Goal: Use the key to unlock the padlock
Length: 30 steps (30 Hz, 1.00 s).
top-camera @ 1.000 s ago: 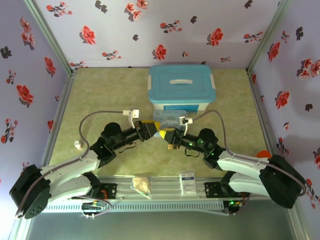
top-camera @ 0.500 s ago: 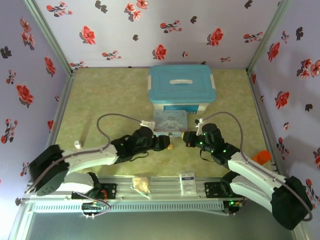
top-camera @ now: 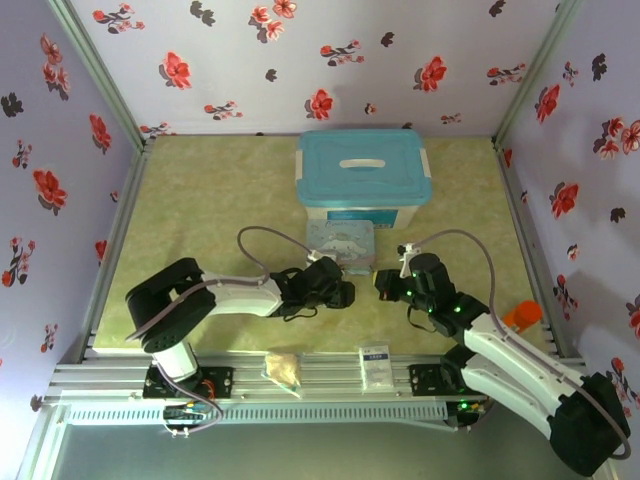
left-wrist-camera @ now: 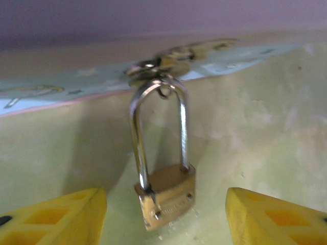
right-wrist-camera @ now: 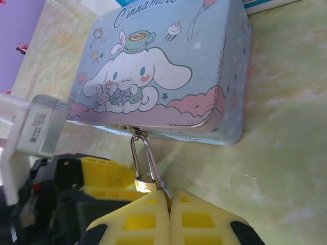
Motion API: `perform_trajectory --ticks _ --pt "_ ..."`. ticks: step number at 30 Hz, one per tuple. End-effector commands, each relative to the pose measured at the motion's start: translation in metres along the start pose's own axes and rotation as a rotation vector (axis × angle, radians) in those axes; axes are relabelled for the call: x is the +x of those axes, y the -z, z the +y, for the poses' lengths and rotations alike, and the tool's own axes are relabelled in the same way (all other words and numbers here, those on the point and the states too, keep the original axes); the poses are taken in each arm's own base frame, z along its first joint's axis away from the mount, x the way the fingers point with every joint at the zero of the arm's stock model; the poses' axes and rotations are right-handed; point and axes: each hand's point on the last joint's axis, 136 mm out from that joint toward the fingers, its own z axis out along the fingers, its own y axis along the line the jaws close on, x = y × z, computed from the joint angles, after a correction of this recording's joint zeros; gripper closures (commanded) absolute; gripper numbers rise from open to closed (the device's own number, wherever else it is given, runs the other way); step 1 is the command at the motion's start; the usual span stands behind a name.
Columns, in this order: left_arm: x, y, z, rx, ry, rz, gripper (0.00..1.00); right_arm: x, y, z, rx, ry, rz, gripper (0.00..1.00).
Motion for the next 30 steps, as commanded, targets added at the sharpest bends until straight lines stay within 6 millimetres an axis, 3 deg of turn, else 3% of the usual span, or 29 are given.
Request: perform_trajectory --ticks 1,6,9,15,22,30 --pt "-0.004 -0.011 -0.01 0.045 0.036 0.007 0.41 0.008 0.001 -0.013 0.04 0.0 0.005 1.0" --pt "0.008 -0.02 -0.017 0.057 0.061 0.014 0.49 0.013 0.002 -0.021 0.062 -0.014 -0.002 1.0" --pt "0.013 -0.026 -0.016 0.075 0.098 0.013 0.59 0.017 0.0 -0.027 0.068 -0.041 -0.016 1.0" --pt "0.01 -0.017 -0.009 0.091 0.132 -0.046 0.77 0.022 -0.004 -0.025 0.03 -0.072 -0.008 1.0" --pt "0.007 -0.013 -0.009 0.119 0.146 -0.079 0.77 0.035 -0.014 -0.008 -0.096 -0.132 0.04 1.0" --pt "-0.003 -0.006 -0.015 0.196 0.204 -0.15 0.83 0.059 -0.02 0.004 -0.206 -0.233 0.151 1.0"
